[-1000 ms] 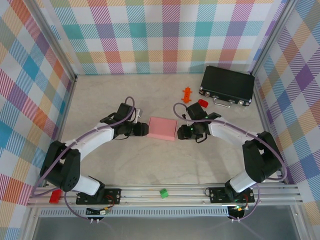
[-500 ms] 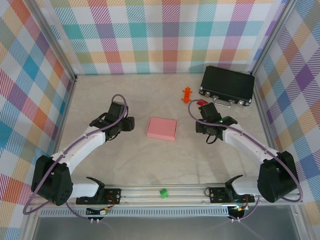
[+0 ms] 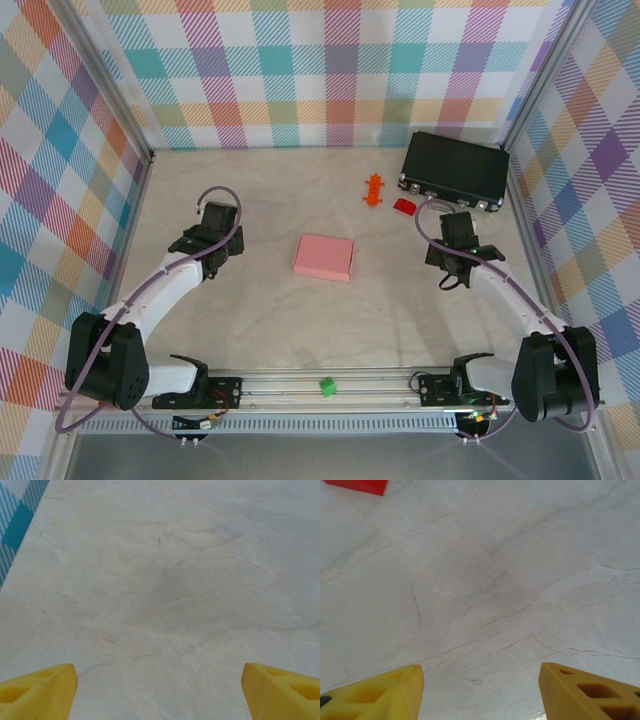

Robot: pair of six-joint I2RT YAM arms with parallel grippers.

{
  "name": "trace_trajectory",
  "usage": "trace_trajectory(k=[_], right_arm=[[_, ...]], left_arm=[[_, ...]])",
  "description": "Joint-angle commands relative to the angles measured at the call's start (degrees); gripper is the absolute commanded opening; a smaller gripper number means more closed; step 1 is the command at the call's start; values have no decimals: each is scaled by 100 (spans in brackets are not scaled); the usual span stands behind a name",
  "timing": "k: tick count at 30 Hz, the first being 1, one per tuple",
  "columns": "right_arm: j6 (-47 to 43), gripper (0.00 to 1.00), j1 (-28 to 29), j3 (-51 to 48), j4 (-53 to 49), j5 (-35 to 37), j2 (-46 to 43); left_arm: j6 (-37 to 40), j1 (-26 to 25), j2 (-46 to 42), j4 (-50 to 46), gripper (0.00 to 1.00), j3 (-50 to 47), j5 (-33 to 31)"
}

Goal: Fold the paper box

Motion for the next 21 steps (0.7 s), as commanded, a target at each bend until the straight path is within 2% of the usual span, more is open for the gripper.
trace_trajectory(k=[1, 4, 8, 13, 21], right_arm=[[-126, 64, -281, -173, 471, -415, -117], [-262, 67, -534, -386, 840, -720, -170], [-290, 72, -900, -676, 1329, -1104, -279], [-284, 84, -1234, -921, 1834, -1399, -364], [-648, 89, -1406, -1493, 3064, -1721, -500]], left_arm=[[124, 161, -113, 385, 90, -202, -268], [259, 327, -93, 748, 95, -356, -297], [419, 527, -139, 1192, 100, -612, 8], [465, 783, -144, 1830, 100, -974, 616], [680, 976, 38, 3196, 100, -1629, 1268]])
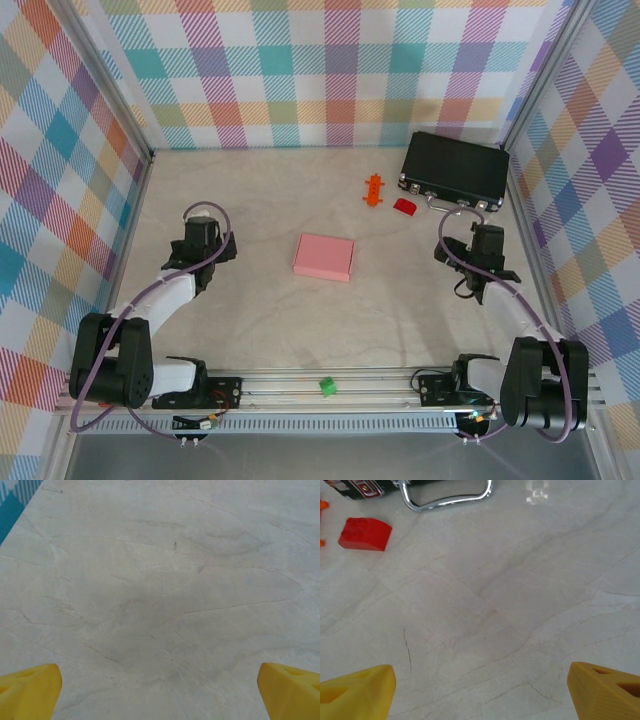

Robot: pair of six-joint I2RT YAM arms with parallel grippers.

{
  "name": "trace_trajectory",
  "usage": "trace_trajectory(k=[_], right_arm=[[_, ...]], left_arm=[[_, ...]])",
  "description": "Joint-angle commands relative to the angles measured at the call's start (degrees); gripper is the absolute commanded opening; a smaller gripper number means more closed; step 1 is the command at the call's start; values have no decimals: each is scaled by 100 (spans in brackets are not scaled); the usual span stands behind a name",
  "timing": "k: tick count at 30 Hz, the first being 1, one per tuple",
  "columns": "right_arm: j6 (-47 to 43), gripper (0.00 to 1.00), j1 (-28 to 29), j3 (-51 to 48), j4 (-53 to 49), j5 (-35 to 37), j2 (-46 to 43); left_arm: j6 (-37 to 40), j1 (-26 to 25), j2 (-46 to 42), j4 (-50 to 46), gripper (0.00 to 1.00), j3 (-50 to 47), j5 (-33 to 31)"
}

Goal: Fold the paper box

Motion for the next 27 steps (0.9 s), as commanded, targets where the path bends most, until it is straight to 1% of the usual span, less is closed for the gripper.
trace_trajectory(k=[1, 4, 9, 14, 18, 19, 23, 27], right_arm=[[-320, 89, -44, -315, 964, -272, -179], [-557, 90, -39, -519, 1437, -384, -287], [-908, 91, -45, -814, 2321, -789, -207], [-1065, 92, -37, -1109, 3321, -1234, 10], [-1167, 92, -45, -1176, 3835, -1426, 318], [-1183, 92, -39, -1178, 4081, -1457, 430], [-1258, 92, -30, -1149, 4460, -1595, 798], [-1392, 93, -31, -1113, 4856, -1699, 1084]], left_arm=[[277, 91, 108, 1088, 100, -339, 536], [438, 147, 189, 1741, 100, -623, 936], [495, 273, 358, 2844, 100, -1062, 1506], [671, 302, 507, 3886, 100, -1353, 1719], [709, 329, 693, 4207, 100, -1385, 1815], [696, 337, 794, 4318, 100, -1393, 1874], [669, 339, 1201, 4856, 100, -1438, 1911], [691, 341, 1452, 4950, 100, -1380, 1933]])
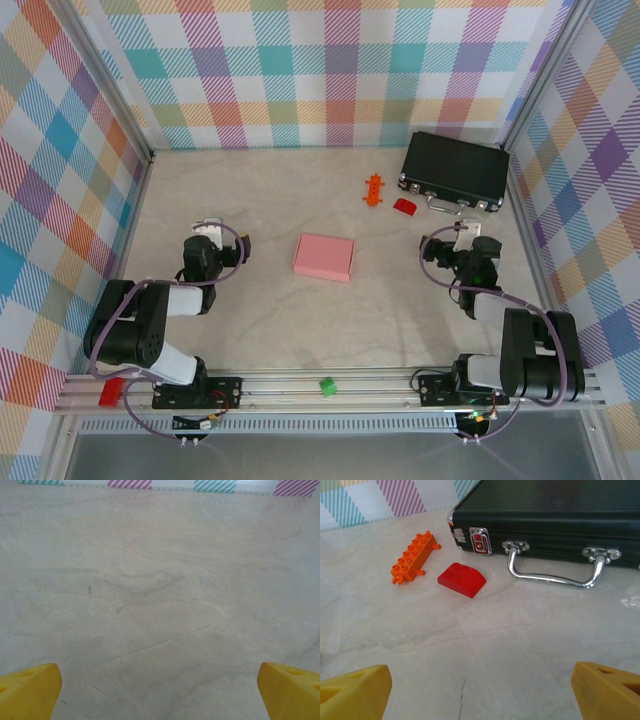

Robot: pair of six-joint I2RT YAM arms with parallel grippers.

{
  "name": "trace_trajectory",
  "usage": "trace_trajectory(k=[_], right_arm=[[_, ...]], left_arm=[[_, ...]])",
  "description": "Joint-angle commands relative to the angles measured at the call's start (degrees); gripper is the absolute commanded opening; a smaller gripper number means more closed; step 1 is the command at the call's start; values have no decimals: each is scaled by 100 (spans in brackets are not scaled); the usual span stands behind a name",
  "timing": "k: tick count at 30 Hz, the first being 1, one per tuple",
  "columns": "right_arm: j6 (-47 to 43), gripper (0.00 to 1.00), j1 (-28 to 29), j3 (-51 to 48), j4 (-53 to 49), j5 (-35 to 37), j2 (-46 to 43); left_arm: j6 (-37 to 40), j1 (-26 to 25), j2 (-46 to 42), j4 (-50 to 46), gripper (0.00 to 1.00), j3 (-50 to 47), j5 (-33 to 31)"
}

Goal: Fold the paper box

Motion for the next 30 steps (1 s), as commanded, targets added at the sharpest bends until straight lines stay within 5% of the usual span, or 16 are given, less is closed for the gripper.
trace_trajectory(k=[1, 13, 30], right_arm=[[-231, 93, -23, 35, 759, -287, 247], [-268, 99, 187, 327, 1376, 137, 1376], [-346, 99, 331, 534, 860, 418, 1335]], left_arm=[[79, 79, 178, 531, 100, -14, 145], [-40, 89, 392, 195, 100, 249, -176], [-36, 94, 392, 204, 100, 243, -180]])
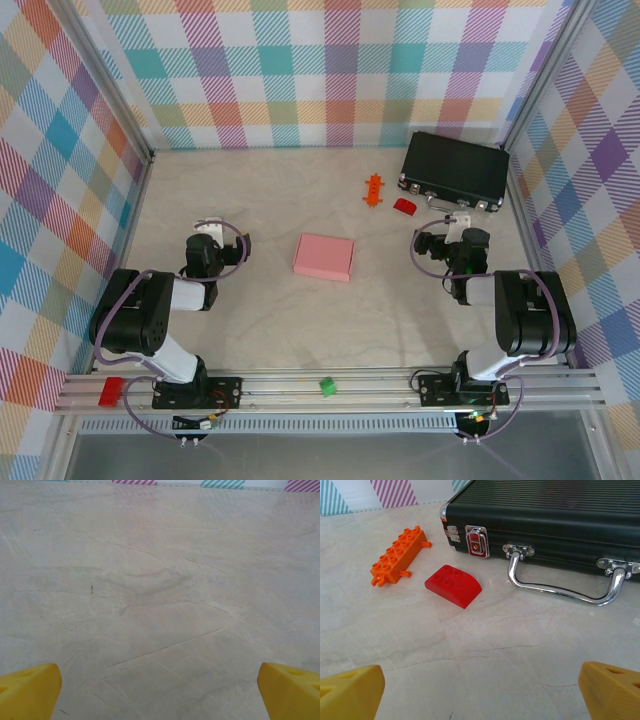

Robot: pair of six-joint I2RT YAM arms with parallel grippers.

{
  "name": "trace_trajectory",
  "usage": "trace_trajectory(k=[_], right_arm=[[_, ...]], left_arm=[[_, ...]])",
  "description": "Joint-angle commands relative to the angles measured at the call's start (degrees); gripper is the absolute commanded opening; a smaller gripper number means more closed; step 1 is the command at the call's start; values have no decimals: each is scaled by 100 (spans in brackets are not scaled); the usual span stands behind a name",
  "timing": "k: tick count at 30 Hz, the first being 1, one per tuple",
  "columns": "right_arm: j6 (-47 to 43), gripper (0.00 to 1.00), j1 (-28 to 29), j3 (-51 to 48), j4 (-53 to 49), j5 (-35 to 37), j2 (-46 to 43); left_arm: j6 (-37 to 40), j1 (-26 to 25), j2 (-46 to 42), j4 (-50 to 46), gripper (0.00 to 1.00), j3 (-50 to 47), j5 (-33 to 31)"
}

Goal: Fold the paper box

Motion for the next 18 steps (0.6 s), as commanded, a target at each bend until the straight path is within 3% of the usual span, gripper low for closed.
trace_trajectory(k=[1, 18], right_arm=[[-121, 99, 35, 79, 28, 14, 6], [-125, 99, 35, 75, 28, 14, 0]], left_arm=[[-23, 89, 36, 19, 100, 99, -45], [-38, 88, 37, 13, 100, 102, -44]])
